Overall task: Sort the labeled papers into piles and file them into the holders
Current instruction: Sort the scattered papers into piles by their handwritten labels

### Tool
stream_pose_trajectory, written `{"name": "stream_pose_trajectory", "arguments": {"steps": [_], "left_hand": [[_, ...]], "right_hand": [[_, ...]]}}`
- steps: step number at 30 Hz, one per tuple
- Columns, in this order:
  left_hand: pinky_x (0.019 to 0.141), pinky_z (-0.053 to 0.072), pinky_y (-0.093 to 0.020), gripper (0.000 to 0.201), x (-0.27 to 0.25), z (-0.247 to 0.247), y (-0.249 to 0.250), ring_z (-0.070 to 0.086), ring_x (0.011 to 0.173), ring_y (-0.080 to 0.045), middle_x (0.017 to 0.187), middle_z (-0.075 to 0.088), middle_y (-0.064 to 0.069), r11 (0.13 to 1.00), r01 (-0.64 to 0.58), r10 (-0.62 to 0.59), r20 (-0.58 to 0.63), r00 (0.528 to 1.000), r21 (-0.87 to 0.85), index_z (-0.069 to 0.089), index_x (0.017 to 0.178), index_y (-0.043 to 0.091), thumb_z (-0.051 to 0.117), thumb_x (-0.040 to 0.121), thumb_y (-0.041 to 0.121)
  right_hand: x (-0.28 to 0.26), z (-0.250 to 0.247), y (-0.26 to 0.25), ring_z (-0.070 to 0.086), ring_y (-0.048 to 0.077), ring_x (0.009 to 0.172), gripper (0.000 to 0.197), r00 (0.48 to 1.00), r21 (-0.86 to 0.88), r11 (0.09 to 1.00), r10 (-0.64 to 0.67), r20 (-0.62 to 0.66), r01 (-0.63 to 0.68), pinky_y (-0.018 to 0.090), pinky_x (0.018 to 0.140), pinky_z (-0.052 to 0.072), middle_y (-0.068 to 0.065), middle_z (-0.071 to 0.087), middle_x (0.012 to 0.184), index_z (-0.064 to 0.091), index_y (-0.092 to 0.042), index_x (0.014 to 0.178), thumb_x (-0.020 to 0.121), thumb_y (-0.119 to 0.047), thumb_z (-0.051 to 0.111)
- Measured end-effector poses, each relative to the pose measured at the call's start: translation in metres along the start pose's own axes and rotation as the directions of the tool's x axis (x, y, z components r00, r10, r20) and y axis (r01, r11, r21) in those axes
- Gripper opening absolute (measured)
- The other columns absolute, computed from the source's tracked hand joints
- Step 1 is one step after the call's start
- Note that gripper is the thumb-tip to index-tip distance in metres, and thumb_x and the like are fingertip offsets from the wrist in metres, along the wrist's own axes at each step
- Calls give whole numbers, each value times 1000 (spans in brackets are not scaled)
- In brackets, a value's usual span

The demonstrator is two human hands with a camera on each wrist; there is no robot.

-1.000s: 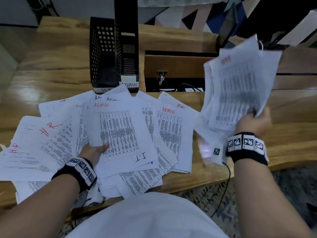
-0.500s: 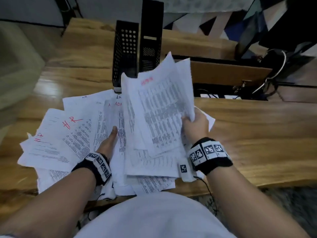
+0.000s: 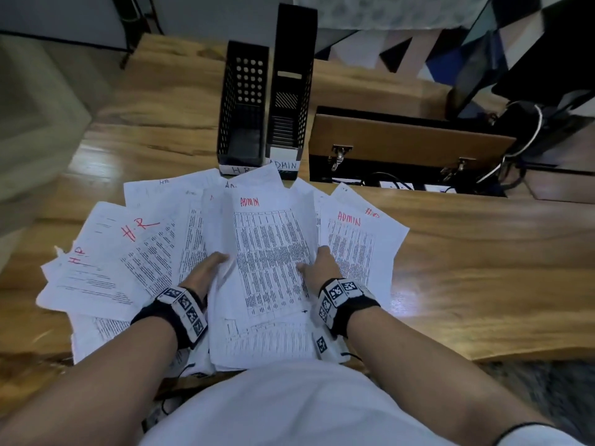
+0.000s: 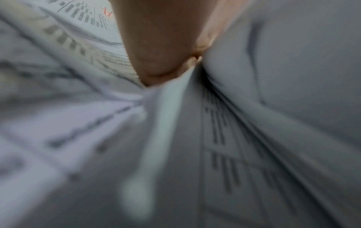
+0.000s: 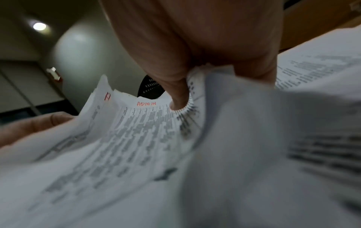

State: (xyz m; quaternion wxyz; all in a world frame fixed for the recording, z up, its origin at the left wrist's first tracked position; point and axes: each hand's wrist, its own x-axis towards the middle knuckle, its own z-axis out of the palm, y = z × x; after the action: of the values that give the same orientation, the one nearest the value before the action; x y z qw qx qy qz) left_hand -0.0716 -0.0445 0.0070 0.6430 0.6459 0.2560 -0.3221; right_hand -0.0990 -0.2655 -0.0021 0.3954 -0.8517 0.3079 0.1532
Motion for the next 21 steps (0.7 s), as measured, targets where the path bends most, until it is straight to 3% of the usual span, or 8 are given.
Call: {"name": "stream_pose_trajectory", "arguments": {"steps": [3,5,8,10,12,15,18,21], "left_hand": [[75,55,-37,55,-2,-1,2,70,89,-28,105,73,-10,978,-32,31,-5,1000,-209,63,124,20,56,85,58],[82,54,-38,52,-8,2,5,68,98,-24,113,70,-3,978,-42,54,51,997,-206,61,122,30,47,86,65],[98,41,-41,56,-12,5,3,52,109,-15,119,53,6,995,-100,100,46,994,12,43,137,25,59,88,46],[84,47,-34,63,-1,3,-3,58,103,-23,114,61,-4,973,-103,107,-6,994,206,46,135,8,74,80,24],[75,46,-31,54,6,-1,-5,58,94,-27,107,61,-12,945,-77,118,-110,987,319,49,125,0,75,81,16],[82,46,-35,51,16,-17,-5,58,92,-29,106,61,-14,955,-75,137,-202,970,287,50,125,-1,74,82,15],[98,45,-39,60,19,-38,0,59,110,-34,124,59,-15,955,-60,152,-305,940,292,49,129,-3,74,82,23],[108,37,-39,76,19,-65,4,48,126,-36,141,45,-22,916,38,125,-375,918,400,46,132,-8,68,83,45]], "right_hand": [[5,-9,9,62,32,100,37,995,50,999,24,-93,-19,38,80,54,17,53,122,37,-6,124,94,-16,57],[7,-14,15,63,31,95,30,998,-8,1000,0,-62,0,39,81,55,16,52,126,41,-9,127,98,-14,47],[7,-15,15,62,26,88,35,989,-81,992,-90,115,99,37,77,56,14,52,132,44,-19,135,100,-19,43],[9,-16,17,62,28,96,38,987,-66,991,-106,117,115,34,80,53,12,50,134,47,-24,135,98,-27,49],[12,-23,23,60,31,105,43,998,7,999,-41,-49,41,42,87,54,11,49,128,50,-24,129,89,-34,62],[16,-48,40,42,34,124,79,932,-60,973,194,-305,-222,49,98,44,14,41,131,41,-19,134,71,-48,79],[12,-72,62,27,35,136,116,893,-180,901,330,-306,-394,45,108,33,18,29,145,22,-11,144,58,-55,85],[17,-76,80,42,37,127,112,882,-2,917,384,-273,-399,49,102,43,18,40,137,27,-8,136,52,-40,93]]}}
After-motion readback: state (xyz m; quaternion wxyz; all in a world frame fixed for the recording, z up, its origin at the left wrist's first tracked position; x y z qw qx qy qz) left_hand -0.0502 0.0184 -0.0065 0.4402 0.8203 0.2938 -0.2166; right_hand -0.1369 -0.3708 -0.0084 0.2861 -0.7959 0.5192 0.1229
